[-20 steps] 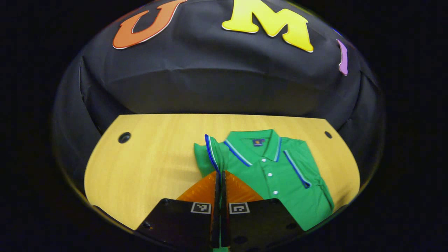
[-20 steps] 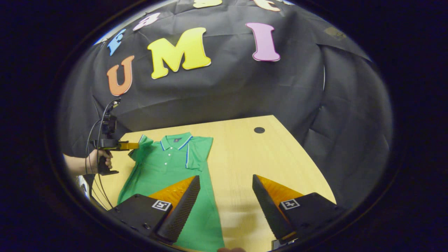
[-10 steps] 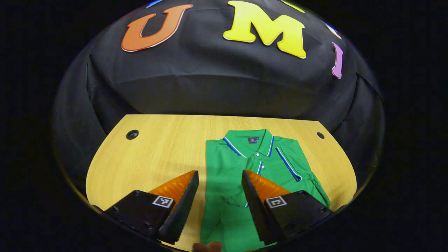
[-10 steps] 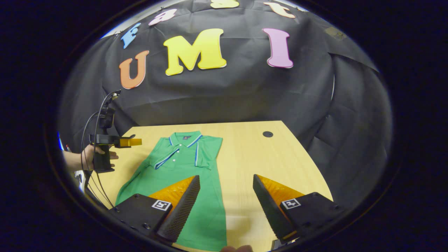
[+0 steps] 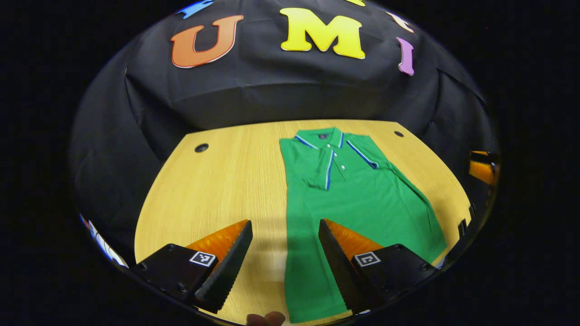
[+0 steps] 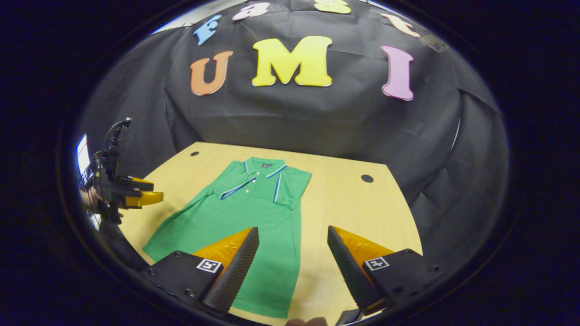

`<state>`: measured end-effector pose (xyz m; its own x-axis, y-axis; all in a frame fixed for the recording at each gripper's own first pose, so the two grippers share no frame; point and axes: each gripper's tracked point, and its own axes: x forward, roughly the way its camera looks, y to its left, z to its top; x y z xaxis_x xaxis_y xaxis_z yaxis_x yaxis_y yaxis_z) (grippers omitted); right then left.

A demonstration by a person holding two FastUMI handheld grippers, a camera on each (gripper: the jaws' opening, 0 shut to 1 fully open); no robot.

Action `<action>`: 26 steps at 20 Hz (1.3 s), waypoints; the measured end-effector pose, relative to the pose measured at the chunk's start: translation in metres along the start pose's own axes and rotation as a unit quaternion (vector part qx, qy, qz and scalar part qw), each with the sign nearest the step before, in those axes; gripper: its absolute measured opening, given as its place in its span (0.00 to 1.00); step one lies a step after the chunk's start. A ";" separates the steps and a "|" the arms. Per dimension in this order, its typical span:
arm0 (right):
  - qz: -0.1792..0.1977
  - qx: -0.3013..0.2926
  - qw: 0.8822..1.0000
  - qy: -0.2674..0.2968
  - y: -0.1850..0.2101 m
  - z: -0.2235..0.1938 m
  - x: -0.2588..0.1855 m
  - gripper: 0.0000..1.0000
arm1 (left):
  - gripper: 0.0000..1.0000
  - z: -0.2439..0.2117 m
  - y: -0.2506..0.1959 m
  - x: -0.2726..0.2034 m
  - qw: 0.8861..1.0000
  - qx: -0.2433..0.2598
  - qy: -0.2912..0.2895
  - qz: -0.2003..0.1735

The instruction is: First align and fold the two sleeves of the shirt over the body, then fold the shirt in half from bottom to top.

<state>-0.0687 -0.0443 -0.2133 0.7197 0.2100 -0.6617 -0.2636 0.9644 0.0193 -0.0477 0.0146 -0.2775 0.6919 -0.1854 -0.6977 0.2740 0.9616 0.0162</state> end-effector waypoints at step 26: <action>0.053 -0.047 0.968 0.239 0.029 -0.217 -0.011 0.94 | 0.95 -0.177 -0.031 -0.033 0.984 0.037 0.173 -0.026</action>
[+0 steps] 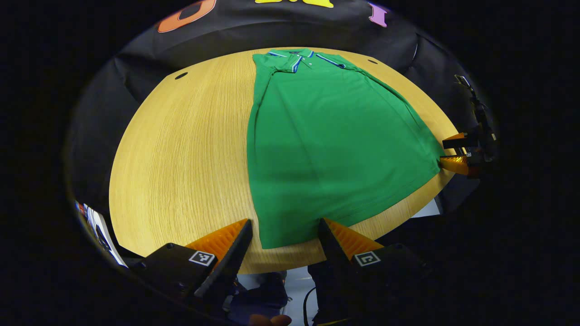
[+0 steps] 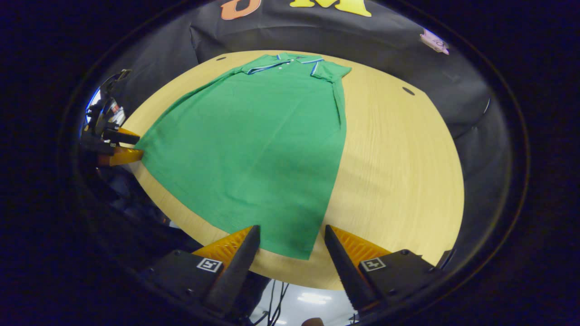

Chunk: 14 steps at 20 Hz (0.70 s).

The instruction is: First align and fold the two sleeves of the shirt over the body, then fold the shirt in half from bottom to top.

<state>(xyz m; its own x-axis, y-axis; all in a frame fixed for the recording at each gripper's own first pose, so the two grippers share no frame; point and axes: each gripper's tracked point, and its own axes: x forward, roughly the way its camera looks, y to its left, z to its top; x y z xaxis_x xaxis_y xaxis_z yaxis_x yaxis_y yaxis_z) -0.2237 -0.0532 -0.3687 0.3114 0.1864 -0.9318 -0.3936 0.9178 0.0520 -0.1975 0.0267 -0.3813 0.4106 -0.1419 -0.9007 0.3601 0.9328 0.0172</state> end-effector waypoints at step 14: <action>0.047 0.051 0.997 -0.016 -0.002 0.030 -0.013 0.05 | 0.07 0.049 -0.027 -0.017 0.997 -0.018 -0.035 -0.062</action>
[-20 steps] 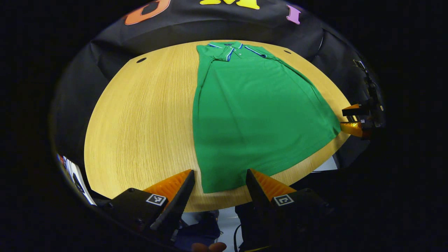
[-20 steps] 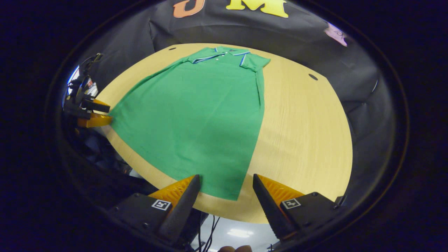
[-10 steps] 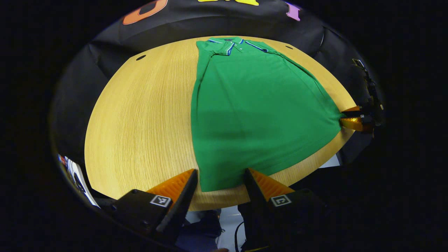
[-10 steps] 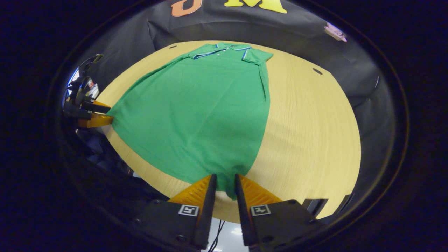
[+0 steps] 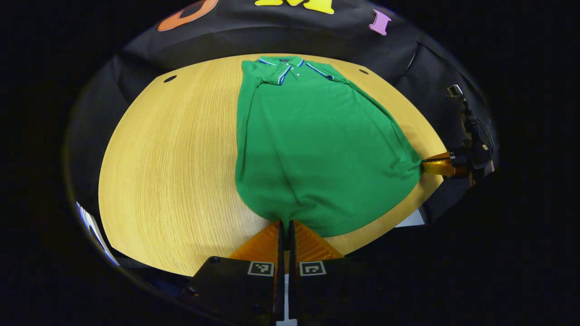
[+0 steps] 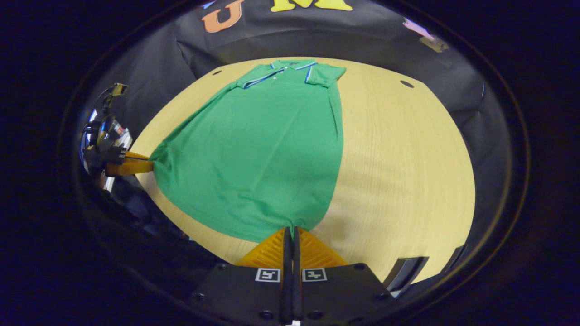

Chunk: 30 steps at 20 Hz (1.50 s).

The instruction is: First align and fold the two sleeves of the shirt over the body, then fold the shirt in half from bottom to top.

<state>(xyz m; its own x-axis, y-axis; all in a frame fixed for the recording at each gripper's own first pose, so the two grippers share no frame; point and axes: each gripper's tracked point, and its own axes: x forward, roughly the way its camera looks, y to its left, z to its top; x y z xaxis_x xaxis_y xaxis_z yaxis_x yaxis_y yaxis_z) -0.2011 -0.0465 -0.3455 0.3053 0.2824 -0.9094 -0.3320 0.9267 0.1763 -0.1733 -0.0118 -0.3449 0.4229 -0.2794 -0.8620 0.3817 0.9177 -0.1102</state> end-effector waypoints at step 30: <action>-0.051 -0.044 0.967 -0.244 -0.052 0.359 -0.056 0.05 | 0.06 0.337 0.054 -0.046 0.970 -0.012 -0.242 -0.005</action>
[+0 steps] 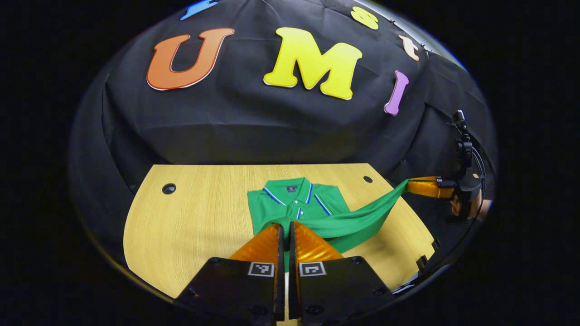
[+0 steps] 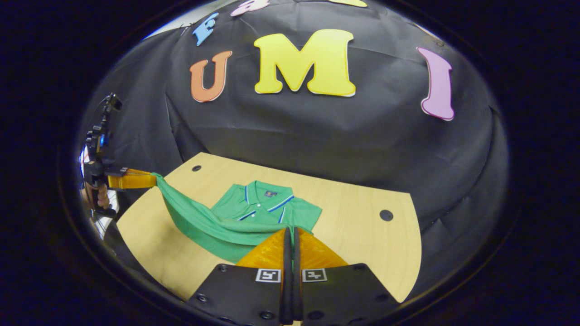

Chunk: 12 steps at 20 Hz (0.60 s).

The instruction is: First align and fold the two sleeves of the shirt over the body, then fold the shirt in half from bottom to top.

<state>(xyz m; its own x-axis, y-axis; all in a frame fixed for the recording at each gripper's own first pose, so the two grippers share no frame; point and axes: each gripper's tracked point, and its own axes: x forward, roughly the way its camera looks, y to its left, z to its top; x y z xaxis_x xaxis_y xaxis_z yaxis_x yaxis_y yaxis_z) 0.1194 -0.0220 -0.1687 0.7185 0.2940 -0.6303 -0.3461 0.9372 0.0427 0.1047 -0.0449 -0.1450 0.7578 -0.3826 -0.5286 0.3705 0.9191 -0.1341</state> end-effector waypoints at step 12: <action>0.001 0.040 0.999 -0.010 -0.021 0.029 0.120 0.02 | 0.06 0.034 0.049 0.111 0.999 -0.007 -0.025 0.027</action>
<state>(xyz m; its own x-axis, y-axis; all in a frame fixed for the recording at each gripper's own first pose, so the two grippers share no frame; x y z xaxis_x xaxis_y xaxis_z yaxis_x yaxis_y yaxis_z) 0.2306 -0.0009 -0.2224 0.7305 0.2985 -0.6143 -0.2989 0.9484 0.1054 0.2249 -0.0456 -0.1812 0.8026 -0.3364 -0.4926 0.3213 0.9396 -0.1182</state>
